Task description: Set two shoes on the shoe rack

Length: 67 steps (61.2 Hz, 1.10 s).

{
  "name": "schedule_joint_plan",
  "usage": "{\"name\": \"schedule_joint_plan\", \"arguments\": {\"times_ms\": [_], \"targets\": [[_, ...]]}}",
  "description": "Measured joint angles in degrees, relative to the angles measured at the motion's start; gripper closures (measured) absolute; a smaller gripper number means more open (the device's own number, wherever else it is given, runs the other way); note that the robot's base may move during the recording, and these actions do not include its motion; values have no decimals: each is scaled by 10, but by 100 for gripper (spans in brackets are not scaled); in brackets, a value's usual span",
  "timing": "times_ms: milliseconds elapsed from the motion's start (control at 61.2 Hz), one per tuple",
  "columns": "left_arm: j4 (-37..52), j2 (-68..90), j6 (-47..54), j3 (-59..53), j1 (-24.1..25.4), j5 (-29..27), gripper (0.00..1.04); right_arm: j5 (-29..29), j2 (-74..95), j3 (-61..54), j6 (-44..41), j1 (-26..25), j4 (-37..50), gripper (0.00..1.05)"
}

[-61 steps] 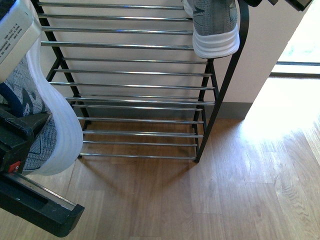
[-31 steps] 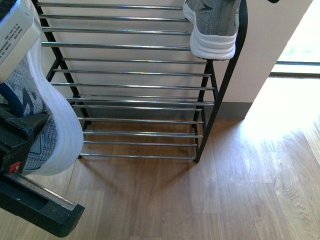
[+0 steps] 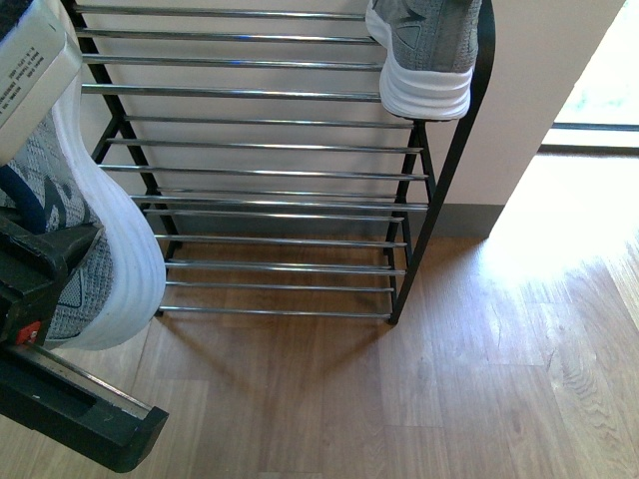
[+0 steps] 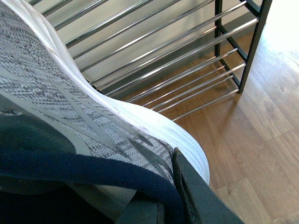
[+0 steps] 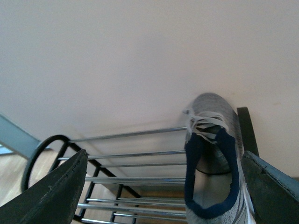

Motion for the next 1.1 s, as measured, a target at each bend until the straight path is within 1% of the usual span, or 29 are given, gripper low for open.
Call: {"name": "schedule_joint_plan", "arguments": {"times_ms": [49,180,261,409,523,588,735,768,784,850,981,1062,1079,1095], "targets": [[0,0,0,0,0,0,103,-19,-39,-38,-16,3,16,9],[0,0,0,0,0,0,103,-41,-122,-128,-65,4,58,9],[0,0,0,0,0,0,103,-38,-176,-198,-100,5,97,9],[0,0,0,0,0,0,103,-31,-252,-306,-121,2,140,9],[0,0,0,0,0,0,103,1,-301,-408,-128,-26,215,9],[0,0,0,0,0,0,103,17,-301,-436,-123,-40,251,9],[0,0,0,0,0,0,103,21,-297,-448,-119,-45,260,9],[0,0,0,0,0,0,103,22,-303,-446,-132,-45,246,12],[0,0,0,0,0,0,103,21,-309,-444,-145,-47,224,15],[0,0,0,0,0,0,103,14,-332,-449,-183,-53,180,26],[0,0,0,0,0,0,103,1,-373,-474,-218,-70,159,47],[0,0,0,0,0,0,103,-10,-405,-490,-226,-81,146,64],[0,0,0,0,0,0,103,-11,-408,-492,-227,-82,144,66],[0,0,0,0,0,0,103,-15,-417,-497,-228,-85,139,71]]}}
